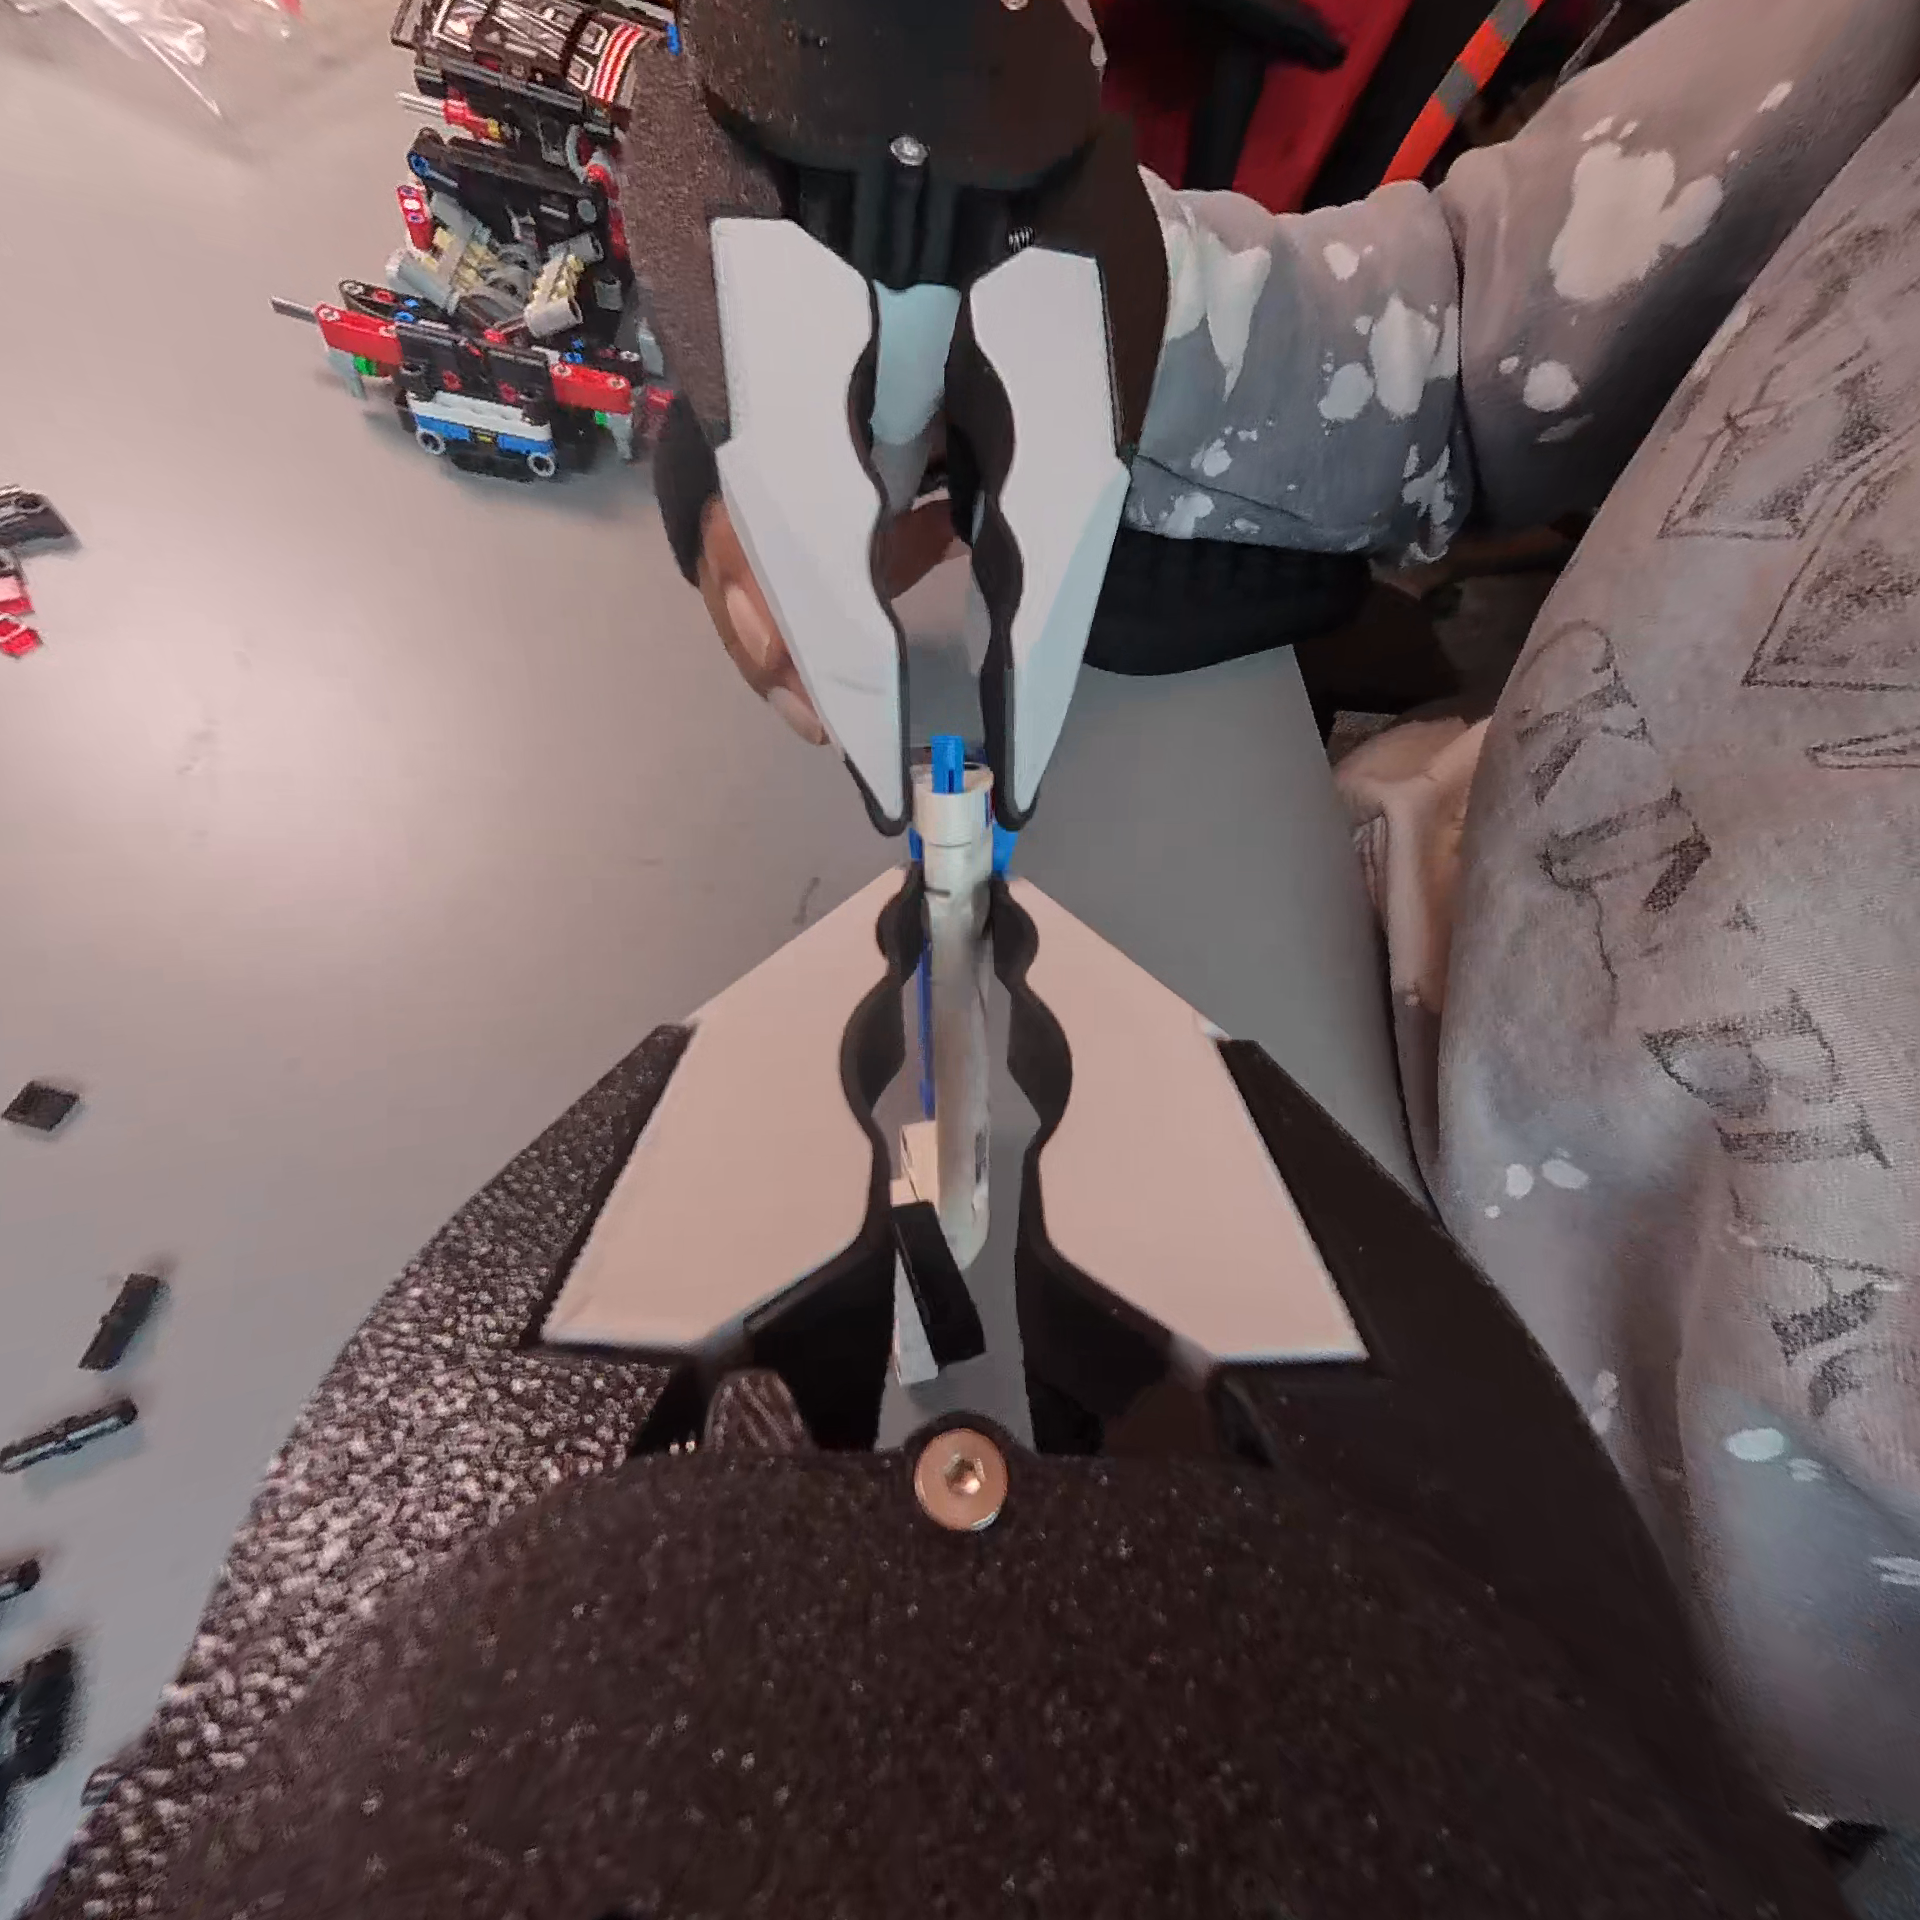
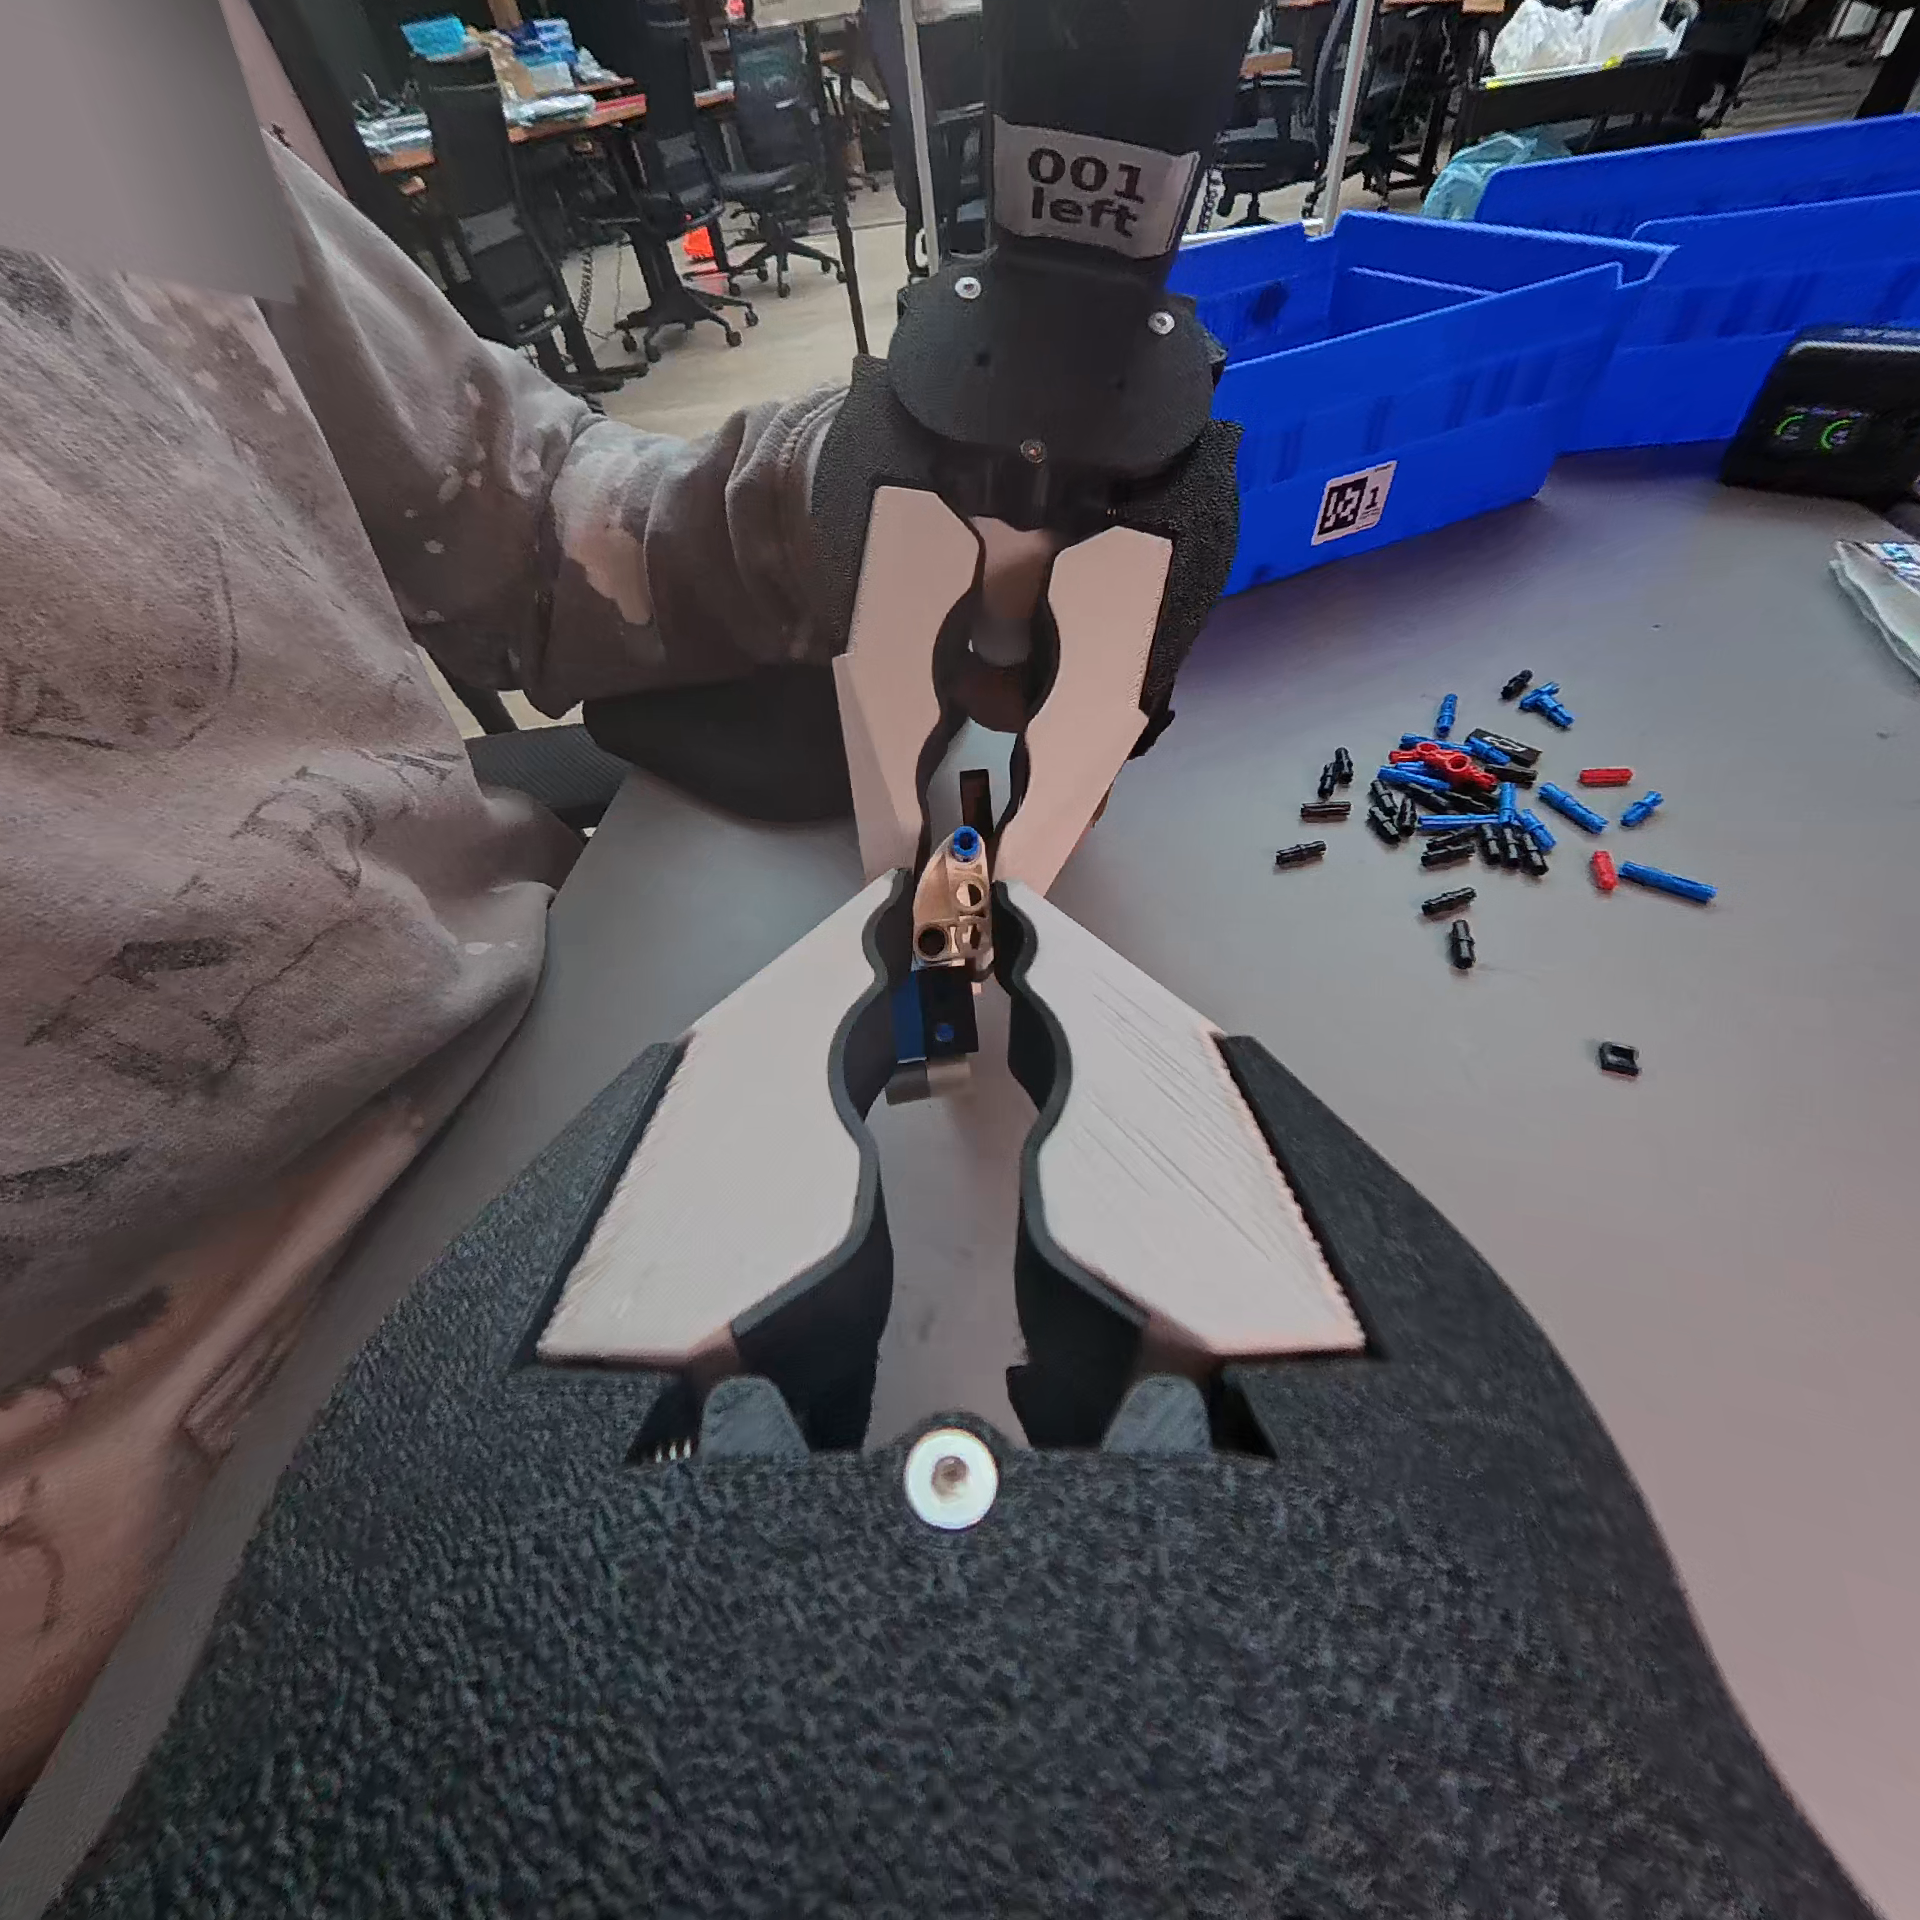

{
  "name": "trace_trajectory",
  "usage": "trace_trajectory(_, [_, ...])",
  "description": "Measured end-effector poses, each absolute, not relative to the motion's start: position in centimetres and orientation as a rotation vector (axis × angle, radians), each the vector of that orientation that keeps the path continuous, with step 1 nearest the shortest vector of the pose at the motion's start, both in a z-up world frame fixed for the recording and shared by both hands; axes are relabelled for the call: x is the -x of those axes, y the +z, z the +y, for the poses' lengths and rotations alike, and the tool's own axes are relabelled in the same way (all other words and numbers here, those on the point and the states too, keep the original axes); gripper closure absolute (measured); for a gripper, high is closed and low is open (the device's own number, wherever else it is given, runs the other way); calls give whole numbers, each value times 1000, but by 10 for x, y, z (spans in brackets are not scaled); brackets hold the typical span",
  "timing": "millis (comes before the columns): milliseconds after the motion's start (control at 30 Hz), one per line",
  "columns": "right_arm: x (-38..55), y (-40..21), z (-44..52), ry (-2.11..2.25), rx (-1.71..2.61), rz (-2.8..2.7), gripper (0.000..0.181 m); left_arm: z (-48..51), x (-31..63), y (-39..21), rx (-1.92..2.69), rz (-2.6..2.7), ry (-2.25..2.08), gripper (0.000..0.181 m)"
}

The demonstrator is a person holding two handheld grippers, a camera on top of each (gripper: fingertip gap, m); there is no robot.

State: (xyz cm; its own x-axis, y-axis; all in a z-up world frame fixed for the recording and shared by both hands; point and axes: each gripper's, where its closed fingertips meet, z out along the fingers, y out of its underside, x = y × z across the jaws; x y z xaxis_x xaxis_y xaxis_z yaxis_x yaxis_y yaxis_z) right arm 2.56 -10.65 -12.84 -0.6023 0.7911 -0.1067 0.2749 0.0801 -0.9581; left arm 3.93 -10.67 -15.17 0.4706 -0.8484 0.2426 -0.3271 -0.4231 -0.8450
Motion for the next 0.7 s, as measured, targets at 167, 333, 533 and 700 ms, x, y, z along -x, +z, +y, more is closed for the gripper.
trace_trajectory(167, [-27,-122,-104,1614,1050,-1889,168,-107,-42,-148,1992,907,-1012,172])
trace_trajectory(333, [-31,-106,-102,1750,1020,-1822,169,-108,-43,-134,1951,831,-1140,173])
trace_trajectory(533, [-33,-91,-98,1807,982,-1754,170,-107,-43,-118,1894,798,-1139,173])
trace_trajectory(700, [-29,-100,-95,1712,1032,-1791,169,-106,-37,-122,1922,802,-1091,173])
